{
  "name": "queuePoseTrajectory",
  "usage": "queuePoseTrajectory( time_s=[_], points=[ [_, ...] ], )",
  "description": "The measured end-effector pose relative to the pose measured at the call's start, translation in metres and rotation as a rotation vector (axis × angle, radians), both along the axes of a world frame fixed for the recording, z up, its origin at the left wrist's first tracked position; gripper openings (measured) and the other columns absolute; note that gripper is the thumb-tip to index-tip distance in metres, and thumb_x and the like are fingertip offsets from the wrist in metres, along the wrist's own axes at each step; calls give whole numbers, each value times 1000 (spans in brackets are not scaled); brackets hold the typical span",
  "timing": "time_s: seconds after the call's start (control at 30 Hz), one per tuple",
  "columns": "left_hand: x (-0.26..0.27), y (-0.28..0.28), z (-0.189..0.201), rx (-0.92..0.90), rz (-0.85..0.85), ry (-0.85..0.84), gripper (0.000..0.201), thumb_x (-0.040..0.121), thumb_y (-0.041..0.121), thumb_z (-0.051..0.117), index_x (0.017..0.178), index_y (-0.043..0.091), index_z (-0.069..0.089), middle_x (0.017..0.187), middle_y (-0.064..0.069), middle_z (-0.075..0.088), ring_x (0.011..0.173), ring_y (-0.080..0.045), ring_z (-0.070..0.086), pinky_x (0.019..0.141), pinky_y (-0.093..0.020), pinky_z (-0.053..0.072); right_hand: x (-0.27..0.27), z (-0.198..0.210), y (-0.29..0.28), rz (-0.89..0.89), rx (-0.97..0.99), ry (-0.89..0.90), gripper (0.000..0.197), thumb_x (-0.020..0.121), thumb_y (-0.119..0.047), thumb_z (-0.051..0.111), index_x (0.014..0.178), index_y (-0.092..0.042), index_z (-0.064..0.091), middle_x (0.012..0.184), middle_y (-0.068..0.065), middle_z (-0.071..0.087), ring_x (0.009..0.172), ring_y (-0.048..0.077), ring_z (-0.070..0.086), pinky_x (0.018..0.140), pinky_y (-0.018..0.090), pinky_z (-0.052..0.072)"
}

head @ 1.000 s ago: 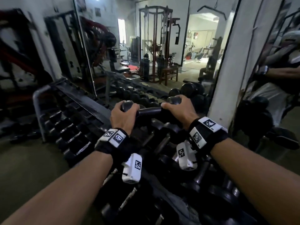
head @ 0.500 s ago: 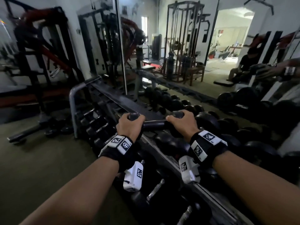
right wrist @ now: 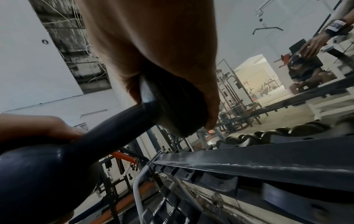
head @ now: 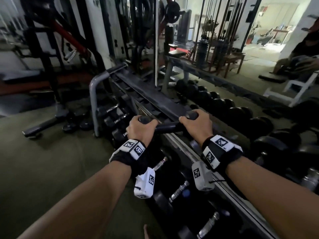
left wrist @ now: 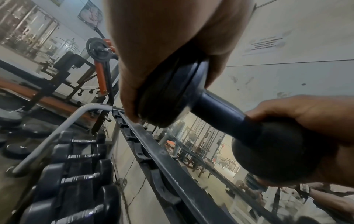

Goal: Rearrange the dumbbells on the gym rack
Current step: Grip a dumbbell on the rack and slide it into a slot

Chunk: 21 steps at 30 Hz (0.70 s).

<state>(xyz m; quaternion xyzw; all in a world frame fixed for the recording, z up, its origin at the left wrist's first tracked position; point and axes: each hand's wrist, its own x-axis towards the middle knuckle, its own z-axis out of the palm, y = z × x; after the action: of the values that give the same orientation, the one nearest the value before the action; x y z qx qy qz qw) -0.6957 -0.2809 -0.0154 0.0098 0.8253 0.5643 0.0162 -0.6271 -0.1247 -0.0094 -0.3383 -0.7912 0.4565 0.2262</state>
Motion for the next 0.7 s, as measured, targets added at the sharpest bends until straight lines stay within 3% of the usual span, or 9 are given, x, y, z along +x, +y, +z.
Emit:
queuePoseTrajectory(
  time_s=[0.13,0.27,0.37,0.47,0.7],
  points=[
    [-107,-3,9,-26,65,12,21,76,37,72,89,20,70,86,4,64,87,-18,56,75,-22,37,-112,2,1,72,14,12,29,74,-42,73,94,-22,65,99,3,70,96,29,66,83,36,53],
    [-202,-11,25,-34,87,22,21,76,34,73,65,25,57,67,12,56,81,-17,55,74,-23,38,-212,10,-7,102,-18,25,43,76,-44,73,110,-19,66,113,7,69,105,31,64,94,43,54],
    [-270,-20,27,-40,116,24,12,76,35,72,77,26,63,73,10,60,81,-16,55,74,-23,38,-282,10,-16,114,-25,43,42,77,-45,75,107,-19,63,110,7,68,102,31,65,92,45,55],
    [-338,-28,20,-35,112,28,28,74,38,72,96,21,71,91,3,68,87,-17,57,76,-24,40,-351,2,-26,91,-43,51,39,75,-49,77,99,-25,58,104,2,66,99,28,65,90,43,56],
    [-516,-54,-4,-80,-25,55,52,74,42,80,115,17,61,102,4,61,91,-15,55,77,-24,41,-524,-26,-52,9,-46,70,29,83,-40,73,97,-21,57,101,4,60,98,30,60,89,36,48]
  ],
)
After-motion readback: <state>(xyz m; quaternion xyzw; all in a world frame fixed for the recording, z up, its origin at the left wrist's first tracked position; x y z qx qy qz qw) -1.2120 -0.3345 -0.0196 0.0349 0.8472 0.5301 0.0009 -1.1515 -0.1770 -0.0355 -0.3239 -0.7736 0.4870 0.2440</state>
